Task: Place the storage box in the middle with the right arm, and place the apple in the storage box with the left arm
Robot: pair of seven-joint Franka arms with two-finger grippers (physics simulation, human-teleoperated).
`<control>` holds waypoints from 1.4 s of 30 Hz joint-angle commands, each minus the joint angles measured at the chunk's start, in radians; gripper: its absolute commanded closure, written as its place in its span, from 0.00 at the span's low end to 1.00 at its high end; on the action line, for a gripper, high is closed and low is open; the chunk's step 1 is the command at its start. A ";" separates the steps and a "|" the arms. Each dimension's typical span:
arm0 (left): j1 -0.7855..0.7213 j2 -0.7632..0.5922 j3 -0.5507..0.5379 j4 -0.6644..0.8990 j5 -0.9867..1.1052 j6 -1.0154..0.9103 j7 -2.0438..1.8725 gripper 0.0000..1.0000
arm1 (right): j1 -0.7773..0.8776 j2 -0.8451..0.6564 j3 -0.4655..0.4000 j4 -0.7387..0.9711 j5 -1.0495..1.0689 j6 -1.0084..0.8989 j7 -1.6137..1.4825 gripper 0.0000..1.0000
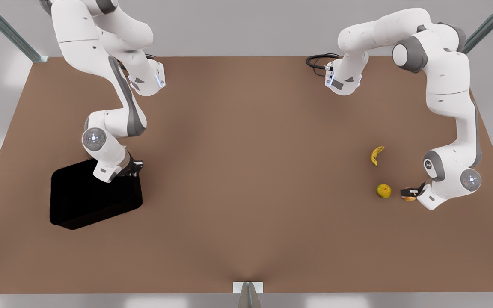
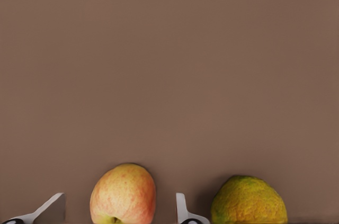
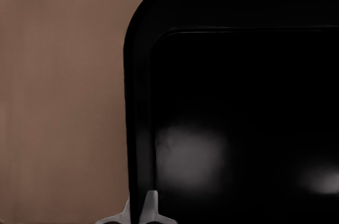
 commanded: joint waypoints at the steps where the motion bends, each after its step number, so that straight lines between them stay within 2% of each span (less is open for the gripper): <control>1: 0.007 0.000 -0.004 -0.001 -0.001 0.005 0.015 0.00 | 0.021 0.001 0.000 0.005 -0.007 0.002 0.003 0.79; 9: 0.043 0.014 -0.031 -0.025 -0.016 0.077 0.033 0.00 | 0.296 0.035 0.001 0.128 0.037 -0.002 0.114 0.79; 19: 0.043 0.034 -0.031 -0.025 -0.020 0.110 0.033 0.01 | 0.650 0.214 0.000 0.415 0.036 -0.008 0.632 0.79; 20: 0.043 0.034 -0.031 -0.025 -0.020 0.108 0.033 0.14 | 0.679 0.239 0.001 0.458 0.036 -0.008 0.651 0.79; 21: 0.043 0.034 -0.031 -0.025 -0.020 0.108 0.033 0.16 | 0.702 0.262 0.000 0.491 0.036 -0.008 0.684 0.79; 25: 0.042 0.031 -0.031 -0.031 -0.016 0.104 0.033 0.16 | 0.799 0.381 0.000 0.662 0.036 -0.008 0.839 0.79; 33: 0.042 0.034 -0.030 -0.045 -0.016 0.104 0.033 0.16 | 0.894 0.599 -0.013 0.941 0.034 0.009 0.930 0.79; 35: 0.042 0.034 -0.030 -0.045 -0.016 0.104 0.033 0.16 | 0.954 0.681 -0.057 1.030 0.034 0.012 0.961 0.79; 37: 0.042 0.034 -0.030 -0.045 -0.016 0.105 0.035 0.21 | 0.984 0.727 -0.072 1.044 0.034 0.103 0.981 0.79; 38: 0.042 0.034 -0.030 -0.045 -0.016 0.104 0.035 0.22 | 0.988 0.734 -0.082 1.044 0.034 0.114 0.984 0.45; 39: 0.042 0.034 -0.030 -0.045 -0.016 0.104 0.033 0.22 | 0.992 0.736 -0.088 1.039 0.031 0.124 0.976 0.00; 42: 0.042 0.034 -0.030 -0.045 -0.016 0.104 0.035 0.22 | 1.001 0.744 -0.102 1.033 0.030 0.176 0.974 0.00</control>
